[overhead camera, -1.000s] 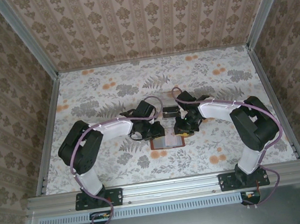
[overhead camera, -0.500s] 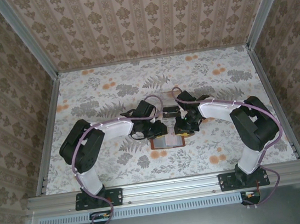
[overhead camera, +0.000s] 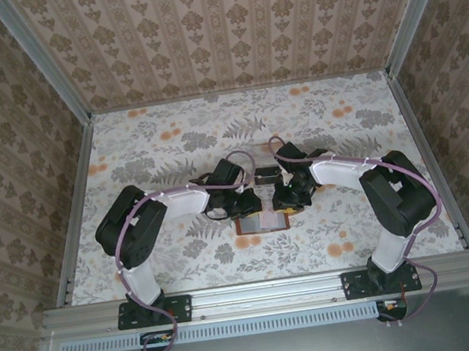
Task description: Take the credit cards out of the card holder
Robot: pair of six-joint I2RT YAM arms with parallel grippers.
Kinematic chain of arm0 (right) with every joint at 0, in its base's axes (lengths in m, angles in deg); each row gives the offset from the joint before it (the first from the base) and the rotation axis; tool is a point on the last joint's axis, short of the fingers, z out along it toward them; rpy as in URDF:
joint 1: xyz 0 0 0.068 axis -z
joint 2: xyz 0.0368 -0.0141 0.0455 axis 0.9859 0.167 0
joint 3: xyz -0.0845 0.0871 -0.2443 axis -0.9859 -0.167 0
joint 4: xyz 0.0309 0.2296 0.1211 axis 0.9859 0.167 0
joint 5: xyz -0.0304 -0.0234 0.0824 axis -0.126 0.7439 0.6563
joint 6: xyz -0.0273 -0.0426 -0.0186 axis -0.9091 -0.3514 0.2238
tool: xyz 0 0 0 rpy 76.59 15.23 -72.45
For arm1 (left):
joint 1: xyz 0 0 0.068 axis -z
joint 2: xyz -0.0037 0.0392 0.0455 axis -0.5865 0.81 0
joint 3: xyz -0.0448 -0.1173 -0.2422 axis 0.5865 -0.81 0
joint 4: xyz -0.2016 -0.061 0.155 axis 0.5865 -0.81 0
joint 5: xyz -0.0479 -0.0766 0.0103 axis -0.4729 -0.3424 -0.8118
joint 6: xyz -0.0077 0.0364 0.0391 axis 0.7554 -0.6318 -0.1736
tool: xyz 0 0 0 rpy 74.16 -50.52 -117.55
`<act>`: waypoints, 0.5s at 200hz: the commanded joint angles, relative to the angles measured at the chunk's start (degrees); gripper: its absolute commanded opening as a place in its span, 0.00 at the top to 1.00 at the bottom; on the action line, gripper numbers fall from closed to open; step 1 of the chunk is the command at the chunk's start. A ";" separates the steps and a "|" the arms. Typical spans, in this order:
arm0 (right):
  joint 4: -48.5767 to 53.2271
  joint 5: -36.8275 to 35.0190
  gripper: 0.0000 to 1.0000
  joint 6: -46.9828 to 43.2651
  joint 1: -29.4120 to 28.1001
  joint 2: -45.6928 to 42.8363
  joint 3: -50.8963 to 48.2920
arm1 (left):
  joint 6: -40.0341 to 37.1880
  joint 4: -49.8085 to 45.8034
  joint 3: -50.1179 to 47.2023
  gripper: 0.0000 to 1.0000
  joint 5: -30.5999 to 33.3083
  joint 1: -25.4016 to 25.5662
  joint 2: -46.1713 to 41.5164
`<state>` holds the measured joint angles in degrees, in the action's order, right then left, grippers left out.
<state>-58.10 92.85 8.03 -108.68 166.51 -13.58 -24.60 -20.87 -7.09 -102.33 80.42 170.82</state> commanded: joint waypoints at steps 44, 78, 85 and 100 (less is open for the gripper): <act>3.34 -3.84 0.75 -0.37 -0.18 0.55 0.22 | -1.95 -5.06 -0.86 0.90 1.85 -0.79 -2.19; 4.24 -5.17 0.75 -0.71 -0.18 0.66 0.31 | -3.47 -7.99 -0.87 0.91 3.07 -1.10 -3.69; 4.37 -5.43 0.75 -0.71 -0.18 0.69 0.32 | -3.70 -8.69 -0.90 0.91 3.32 -1.22 -3.97; 4.63 -5.75 0.75 -0.83 -0.26 0.66 0.45 | -4.26 -9.45 -1.05 0.92 3.52 -1.37 -4.59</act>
<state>-57.55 91.51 7.99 -108.83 166.51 -13.52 -26.41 -25.39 -7.09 -100.98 79.68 168.13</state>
